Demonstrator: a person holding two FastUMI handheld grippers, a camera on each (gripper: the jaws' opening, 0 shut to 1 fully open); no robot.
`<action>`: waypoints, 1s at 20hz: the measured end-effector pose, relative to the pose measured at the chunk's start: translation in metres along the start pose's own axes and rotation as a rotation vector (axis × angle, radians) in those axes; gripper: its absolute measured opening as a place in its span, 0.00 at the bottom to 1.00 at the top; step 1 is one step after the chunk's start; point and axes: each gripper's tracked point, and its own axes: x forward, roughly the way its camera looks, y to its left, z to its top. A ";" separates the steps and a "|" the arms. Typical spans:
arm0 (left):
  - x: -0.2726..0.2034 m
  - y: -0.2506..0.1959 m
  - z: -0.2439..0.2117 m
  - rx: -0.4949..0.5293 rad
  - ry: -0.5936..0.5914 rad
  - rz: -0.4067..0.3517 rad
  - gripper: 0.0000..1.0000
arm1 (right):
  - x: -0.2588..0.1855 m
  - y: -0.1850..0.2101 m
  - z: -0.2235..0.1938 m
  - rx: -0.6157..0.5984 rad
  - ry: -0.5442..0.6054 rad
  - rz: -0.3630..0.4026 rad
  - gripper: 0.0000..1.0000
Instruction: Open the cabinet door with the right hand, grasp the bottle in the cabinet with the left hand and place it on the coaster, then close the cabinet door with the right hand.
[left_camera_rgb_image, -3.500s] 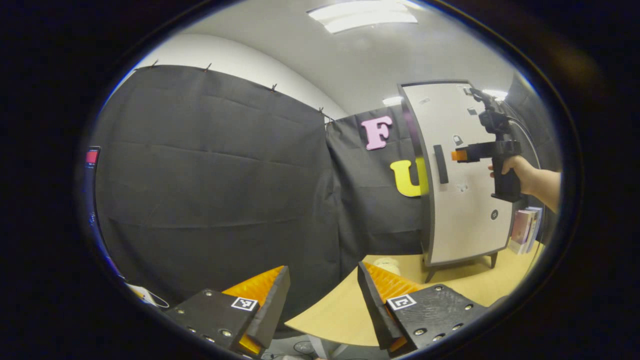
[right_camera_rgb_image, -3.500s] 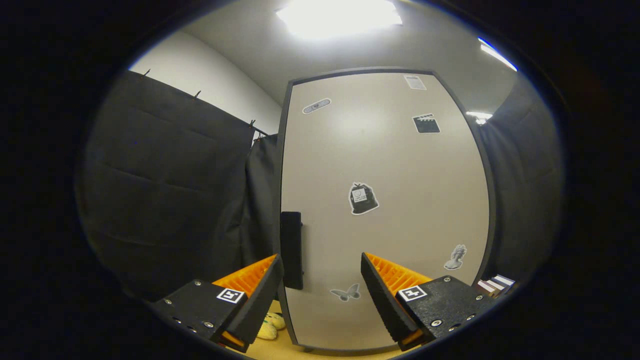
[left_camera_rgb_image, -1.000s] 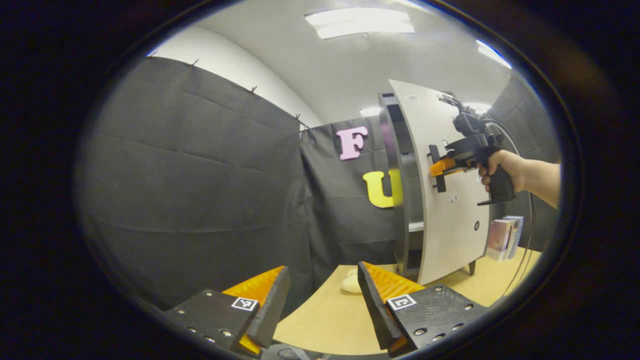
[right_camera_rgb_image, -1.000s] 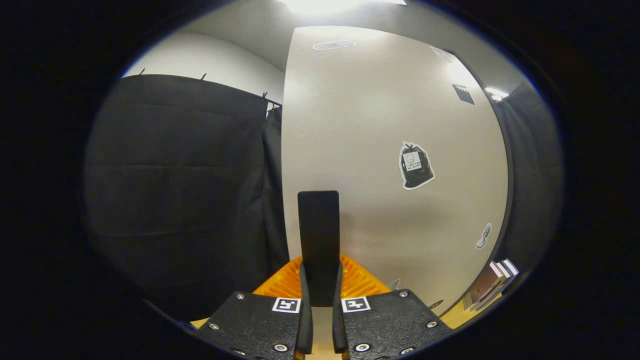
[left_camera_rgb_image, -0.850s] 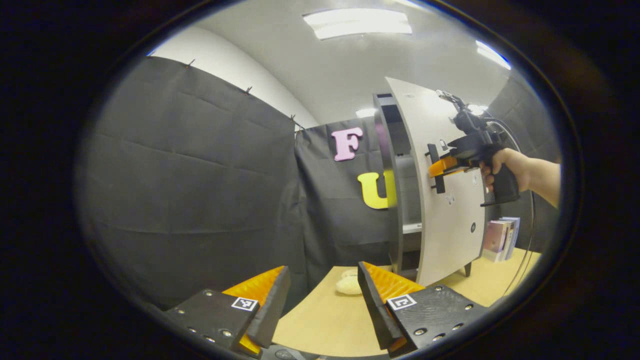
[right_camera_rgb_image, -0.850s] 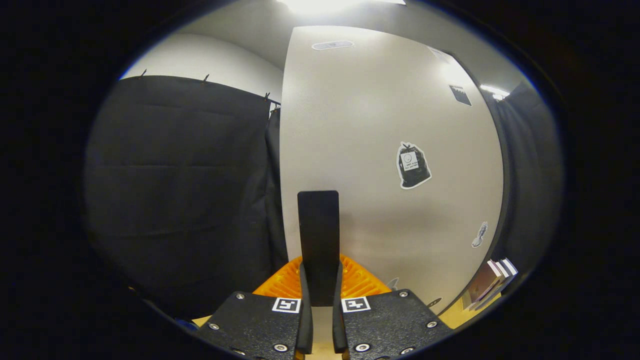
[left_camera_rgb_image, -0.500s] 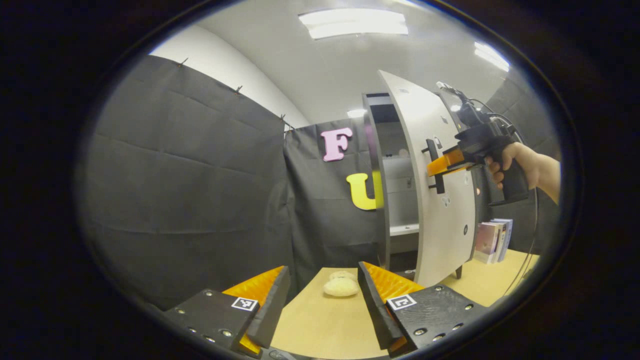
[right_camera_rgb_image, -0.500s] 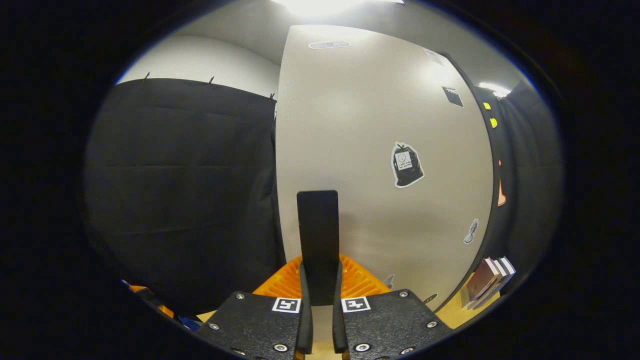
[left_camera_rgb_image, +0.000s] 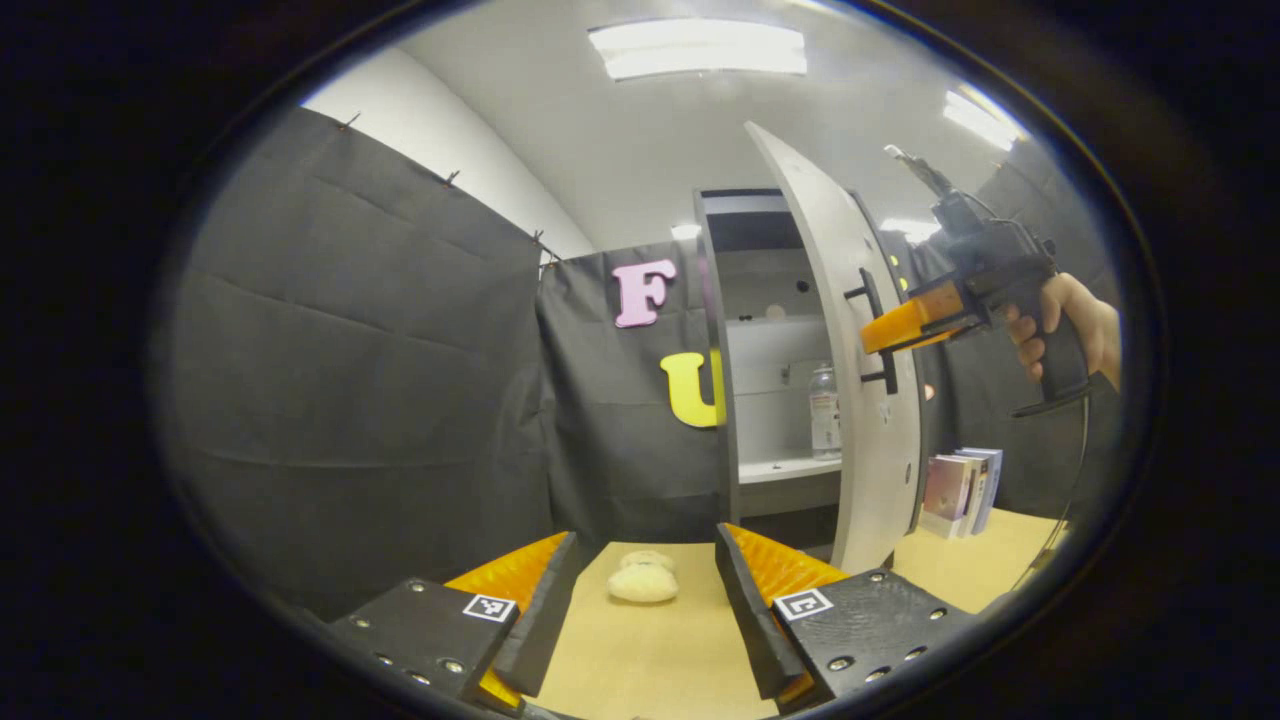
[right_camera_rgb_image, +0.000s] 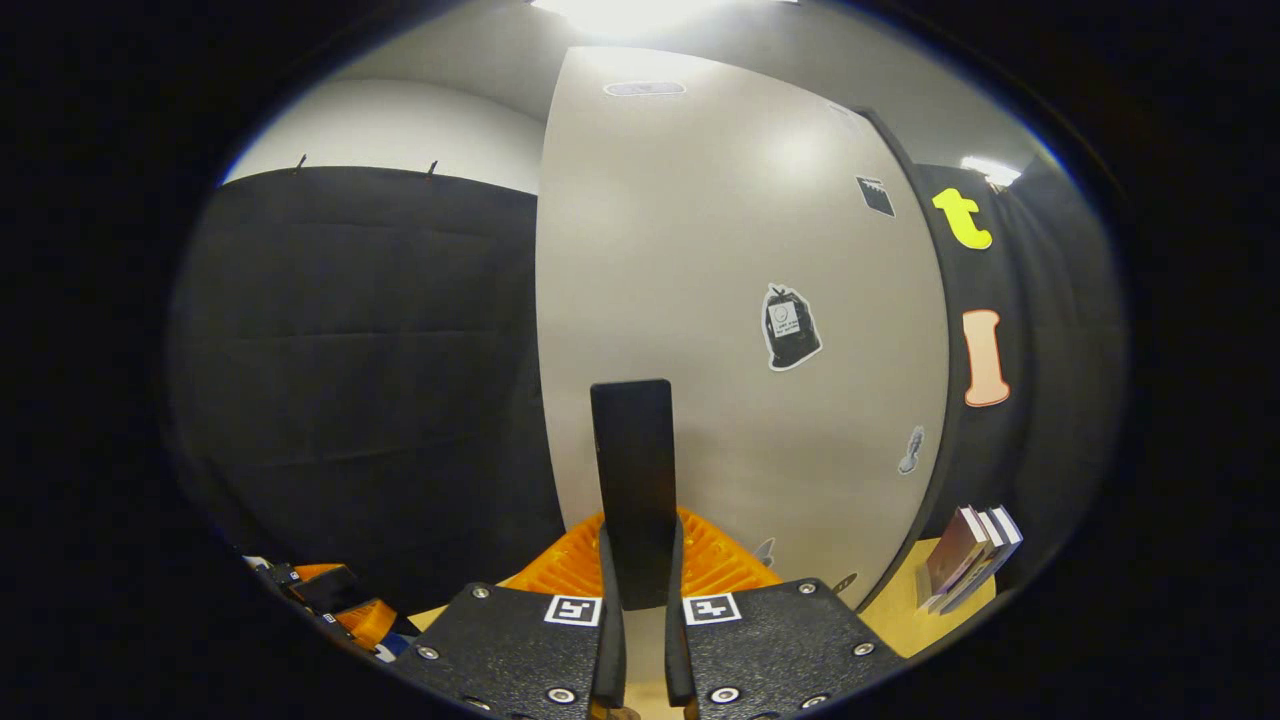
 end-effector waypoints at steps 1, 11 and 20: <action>-0.002 -0.005 0.000 -0.001 -0.001 -0.006 0.75 | -0.002 -0.002 0.000 -0.003 0.000 0.000 0.16; 0.007 -0.068 0.007 -0.012 -0.006 -0.090 0.78 | -0.027 -0.019 0.000 0.000 -0.007 -0.014 0.15; 0.013 -0.129 0.010 -0.025 -0.015 -0.160 0.75 | -0.054 -0.045 0.001 -0.015 -0.013 -0.073 0.15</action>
